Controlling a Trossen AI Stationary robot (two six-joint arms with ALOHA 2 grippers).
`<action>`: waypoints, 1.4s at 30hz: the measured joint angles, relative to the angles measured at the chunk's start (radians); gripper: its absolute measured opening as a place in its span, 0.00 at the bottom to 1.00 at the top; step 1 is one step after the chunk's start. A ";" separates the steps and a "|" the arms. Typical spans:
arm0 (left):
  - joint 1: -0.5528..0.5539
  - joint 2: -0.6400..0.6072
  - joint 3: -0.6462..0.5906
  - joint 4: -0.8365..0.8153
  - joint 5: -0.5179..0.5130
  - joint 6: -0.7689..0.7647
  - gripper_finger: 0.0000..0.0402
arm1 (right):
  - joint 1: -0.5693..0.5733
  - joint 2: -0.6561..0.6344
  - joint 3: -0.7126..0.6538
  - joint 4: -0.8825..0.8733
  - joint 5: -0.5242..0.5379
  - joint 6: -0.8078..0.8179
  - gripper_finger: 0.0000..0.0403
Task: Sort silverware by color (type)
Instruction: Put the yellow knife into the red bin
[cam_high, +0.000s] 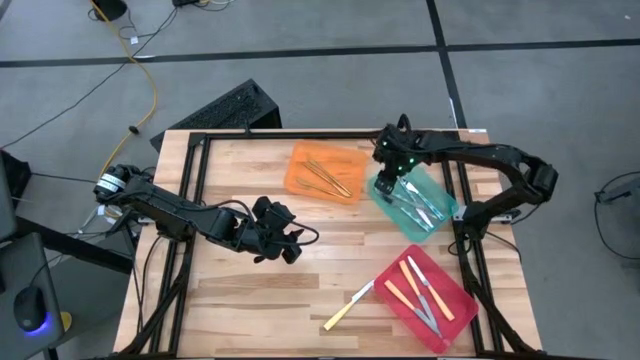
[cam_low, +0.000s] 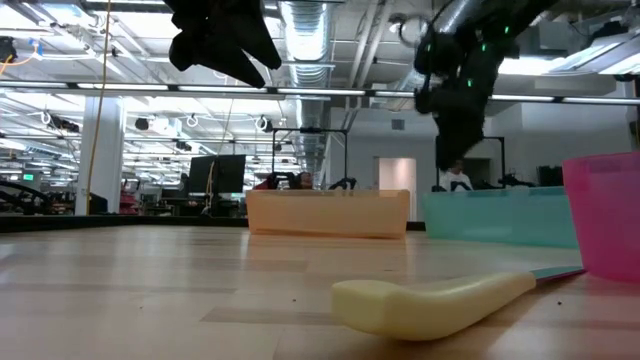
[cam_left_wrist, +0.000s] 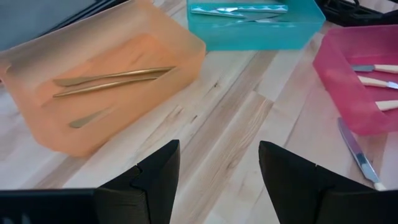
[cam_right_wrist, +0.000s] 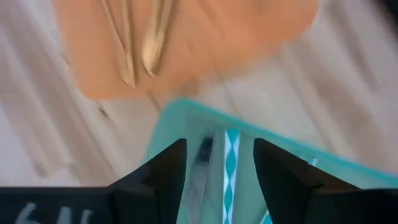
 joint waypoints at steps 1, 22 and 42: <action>0.000 0.000 0.000 0.000 0.000 0.006 0.50 | 0.000 -0.017 0.018 -0.011 0.001 0.000 0.52; 0.000 0.000 0.000 0.186 0.013 0.074 0.50 | 0.488 -0.329 0.233 -0.031 -0.011 0.034 0.49; -0.004 0.000 0.000 0.228 0.124 0.070 0.50 | 1.011 0.130 0.233 0.162 0.210 0.019 0.49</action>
